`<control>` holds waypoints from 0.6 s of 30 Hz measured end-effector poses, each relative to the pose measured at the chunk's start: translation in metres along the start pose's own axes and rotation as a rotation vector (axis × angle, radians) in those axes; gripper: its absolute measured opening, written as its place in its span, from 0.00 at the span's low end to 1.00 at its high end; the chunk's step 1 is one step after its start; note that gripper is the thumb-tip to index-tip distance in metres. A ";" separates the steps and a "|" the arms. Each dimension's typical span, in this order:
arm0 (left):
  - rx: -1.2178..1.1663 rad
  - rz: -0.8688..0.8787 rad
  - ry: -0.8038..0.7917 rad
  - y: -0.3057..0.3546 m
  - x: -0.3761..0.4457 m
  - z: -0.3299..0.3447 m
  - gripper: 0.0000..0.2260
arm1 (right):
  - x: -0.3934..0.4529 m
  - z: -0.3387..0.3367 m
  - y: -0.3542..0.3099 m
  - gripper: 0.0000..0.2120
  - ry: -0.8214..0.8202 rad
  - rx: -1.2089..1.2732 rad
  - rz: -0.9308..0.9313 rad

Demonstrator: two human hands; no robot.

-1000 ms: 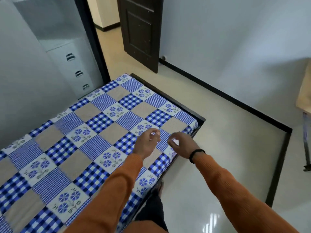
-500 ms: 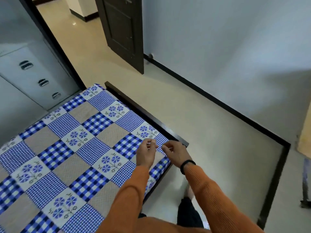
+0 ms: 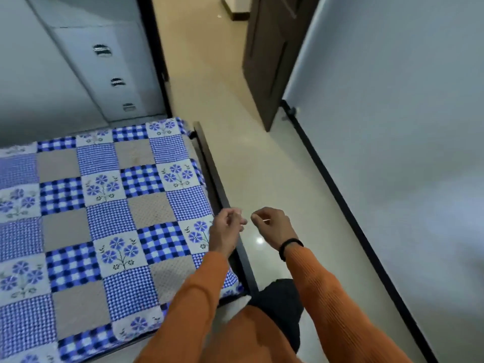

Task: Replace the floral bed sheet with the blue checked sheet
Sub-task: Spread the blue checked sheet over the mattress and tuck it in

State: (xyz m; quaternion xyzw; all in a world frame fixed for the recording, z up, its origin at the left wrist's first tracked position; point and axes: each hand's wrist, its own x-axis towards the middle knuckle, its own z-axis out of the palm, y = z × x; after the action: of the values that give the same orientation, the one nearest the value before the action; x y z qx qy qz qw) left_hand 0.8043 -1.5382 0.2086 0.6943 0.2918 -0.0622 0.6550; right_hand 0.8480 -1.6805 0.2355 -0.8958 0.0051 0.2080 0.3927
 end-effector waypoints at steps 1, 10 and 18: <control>-0.030 0.005 0.041 0.007 0.013 0.011 0.11 | 0.020 -0.005 -0.004 0.07 -0.026 -0.006 -0.036; -0.210 -0.043 0.373 0.086 0.176 0.094 0.07 | 0.229 -0.078 -0.054 0.06 -0.305 -0.030 -0.217; -0.212 -0.027 0.594 0.184 0.271 0.050 0.08 | 0.387 -0.089 -0.166 0.03 -0.558 -0.158 -0.488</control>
State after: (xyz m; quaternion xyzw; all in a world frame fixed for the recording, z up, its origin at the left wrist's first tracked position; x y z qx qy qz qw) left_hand 1.1319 -1.4925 0.2357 0.6061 0.4844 0.1653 0.6088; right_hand 1.2631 -1.5688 0.2605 -0.8072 -0.3316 0.3438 0.3467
